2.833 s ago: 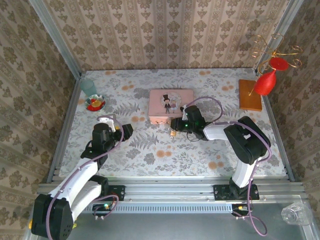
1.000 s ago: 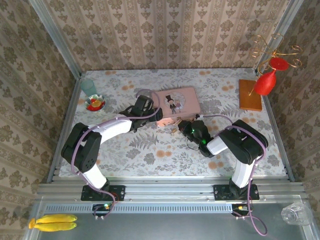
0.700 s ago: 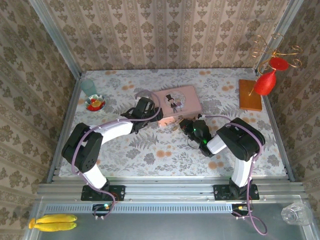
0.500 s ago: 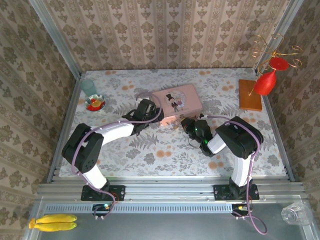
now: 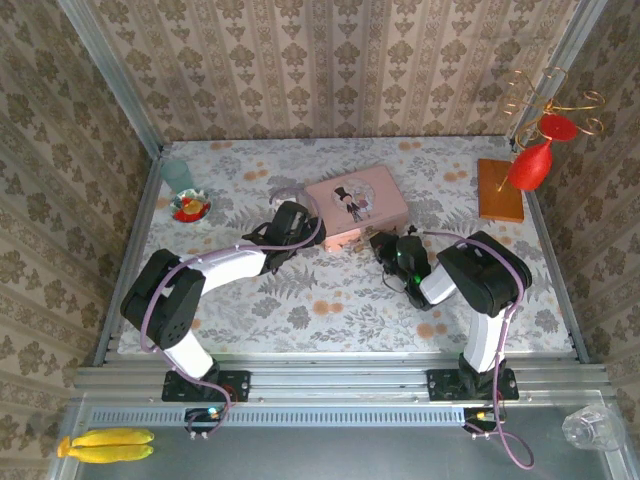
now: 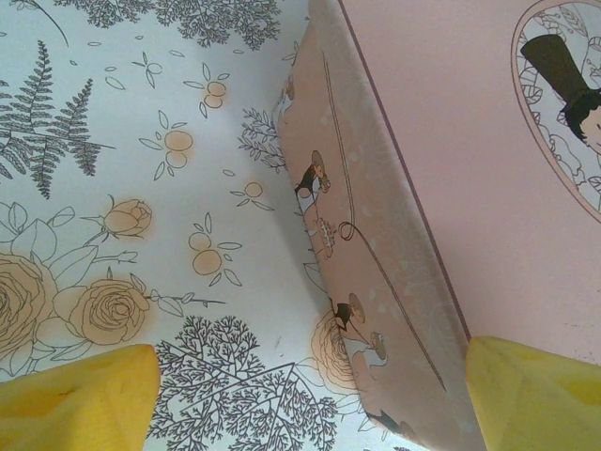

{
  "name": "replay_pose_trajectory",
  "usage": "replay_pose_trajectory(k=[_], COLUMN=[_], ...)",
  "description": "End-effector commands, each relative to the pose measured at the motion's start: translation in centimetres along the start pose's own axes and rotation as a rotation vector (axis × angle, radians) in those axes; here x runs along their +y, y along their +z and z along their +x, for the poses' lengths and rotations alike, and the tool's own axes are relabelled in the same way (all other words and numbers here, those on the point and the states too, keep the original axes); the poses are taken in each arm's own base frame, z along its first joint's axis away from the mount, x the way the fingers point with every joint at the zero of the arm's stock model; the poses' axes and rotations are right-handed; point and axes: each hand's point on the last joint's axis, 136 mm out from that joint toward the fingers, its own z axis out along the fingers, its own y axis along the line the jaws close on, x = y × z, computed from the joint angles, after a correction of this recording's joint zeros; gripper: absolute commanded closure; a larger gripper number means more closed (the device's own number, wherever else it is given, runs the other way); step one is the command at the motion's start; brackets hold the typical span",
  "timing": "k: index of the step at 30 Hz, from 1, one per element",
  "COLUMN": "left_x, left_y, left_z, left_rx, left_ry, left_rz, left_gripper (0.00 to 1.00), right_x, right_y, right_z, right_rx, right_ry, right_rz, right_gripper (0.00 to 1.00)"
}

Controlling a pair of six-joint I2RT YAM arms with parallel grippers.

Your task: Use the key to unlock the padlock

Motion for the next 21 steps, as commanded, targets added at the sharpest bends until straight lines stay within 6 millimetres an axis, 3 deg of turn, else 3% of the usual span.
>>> replay_pose_trajectory(k=[1, 10, 21], left_x=[0.8, 0.5, -0.2], left_y=[0.5, 0.6, -0.2], left_z=[1.7, 1.6, 0.7], left_rx=[0.063, 0.063, 0.050], left_ry=[0.026, 0.031, 0.051], left_rz=[-0.026, -0.015, 0.011], left_gripper=[0.15, 0.15, 0.14], right_x=[-3.8, -4.1, -1.9], right_y=[-0.7, -1.4, -2.3], right_z=[-1.4, -2.4, -2.8], right_rx=[-0.036, -0.054, -0.049], right_ry=[0.058, 0.056, 0.016], right_rz=[0.116, 0.131, 0.098], right_gripper=[1.00, 1.00, 1.00])
